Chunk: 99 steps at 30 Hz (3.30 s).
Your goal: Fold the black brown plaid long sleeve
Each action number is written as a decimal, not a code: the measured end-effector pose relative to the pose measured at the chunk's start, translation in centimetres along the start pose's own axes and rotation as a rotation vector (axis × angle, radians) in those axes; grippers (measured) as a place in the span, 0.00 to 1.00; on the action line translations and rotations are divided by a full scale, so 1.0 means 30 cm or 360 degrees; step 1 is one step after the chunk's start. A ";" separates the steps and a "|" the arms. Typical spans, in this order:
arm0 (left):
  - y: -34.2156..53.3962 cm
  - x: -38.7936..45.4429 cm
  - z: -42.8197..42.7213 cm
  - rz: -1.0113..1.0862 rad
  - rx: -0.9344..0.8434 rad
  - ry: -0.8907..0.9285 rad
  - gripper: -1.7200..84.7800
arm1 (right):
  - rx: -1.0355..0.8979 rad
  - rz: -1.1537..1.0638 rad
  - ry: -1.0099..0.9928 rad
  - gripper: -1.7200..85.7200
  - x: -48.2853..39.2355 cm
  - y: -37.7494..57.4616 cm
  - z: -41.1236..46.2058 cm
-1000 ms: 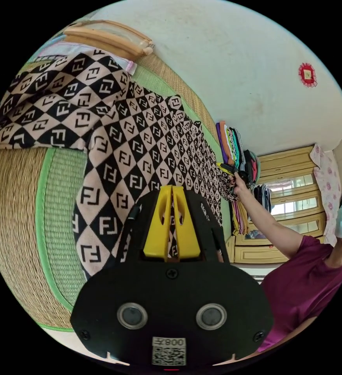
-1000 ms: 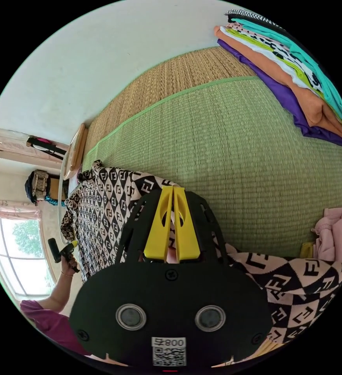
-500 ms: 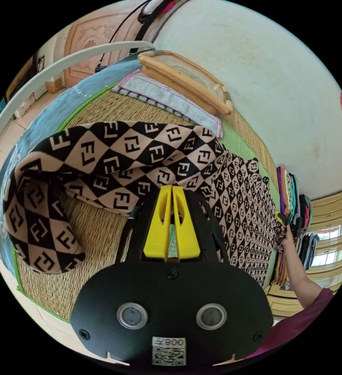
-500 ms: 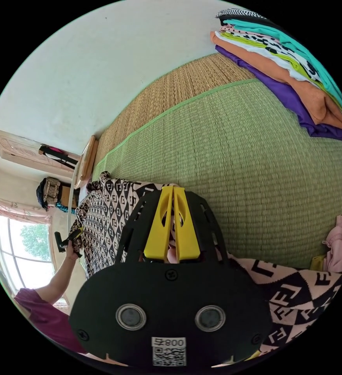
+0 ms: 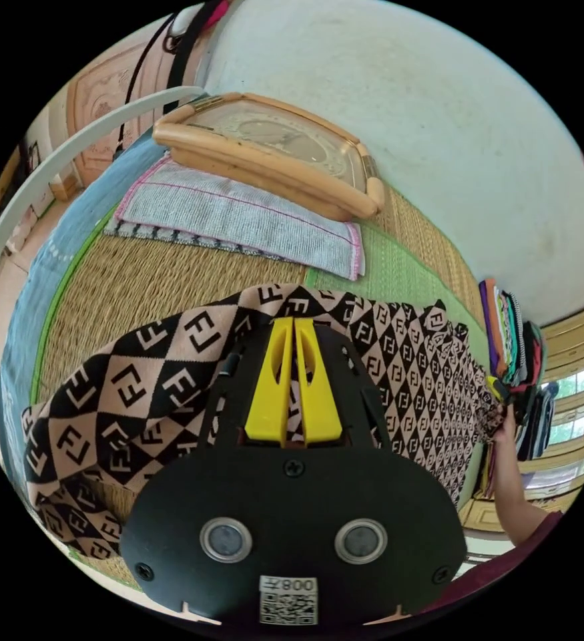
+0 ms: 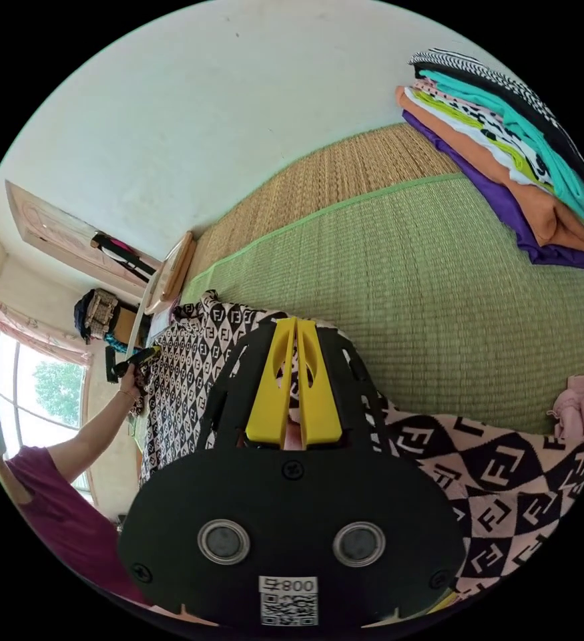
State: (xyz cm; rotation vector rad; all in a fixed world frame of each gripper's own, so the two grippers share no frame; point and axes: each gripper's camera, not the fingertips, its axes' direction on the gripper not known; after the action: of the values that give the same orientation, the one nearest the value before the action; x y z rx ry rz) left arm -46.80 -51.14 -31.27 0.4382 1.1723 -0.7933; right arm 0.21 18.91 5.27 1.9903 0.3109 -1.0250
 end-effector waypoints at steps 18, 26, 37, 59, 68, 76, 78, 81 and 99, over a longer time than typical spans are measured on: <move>0.070 0.475 0.202 0.0618 0.0036 0.0371 0.02 | 0.0018 -0.0411 -0.0041 0.02 -0.575 -0.142 0.091; -0.052 0.663 0.484 0.0679 -0.0144 0.0196 0.02 | -0.0217 -0.0559 0.0242 0.02 -0.842 -0.403 0.469; -0.014 0.657 0.530 0.0548 -0.0087 0.0418 0.02 | -0.0283 -0.0659 0.0249 0.02 -0.903 -0.450 0.415; 0.853 0.760 0.208 0.0893 -0.0230 0.0087 0.02 | -0.0398 -0.0552 0.0420 0.02 -1.018 0.352 -0.218; 1.297 0.846 0.287 0.0993 -0.0345 -0.0242 0.02 | -0.0591 -0.0543 0.0727 0.02 -1.043 0.835 -0.192; 1.319 0.844 0.309 0.0779 -0.0365 -0.0139 0.02 | -0.0565 -0.0338 0.0505 0.02 -0.874 0.879 -0.252; 1.311 0.849 0.313 0.0704 -0.0428 -0.0136 0.02 | -0.0577 -0.0216 0.0375 0.02 -0.800 0.891 -0.288; 1.300 0.851 0.299 0.0561 -0.0504 0.0021 0.02 | -0.0449 -0.0110 0.0307 0.02 -0.702 0.938 -0.423; 1.354 1.375 0.447 0.0952 -0.0689 0.0579 0.02 | 0.0582 0.0496 0.0649 0.11 0.300 0.950 -1.451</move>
State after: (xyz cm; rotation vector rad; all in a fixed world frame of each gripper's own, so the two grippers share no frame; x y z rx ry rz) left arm -0.89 -46.70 -68.74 0.5436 1.4052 0.0681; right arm 45.34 34.31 27.92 2.4825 0.0209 -0.4971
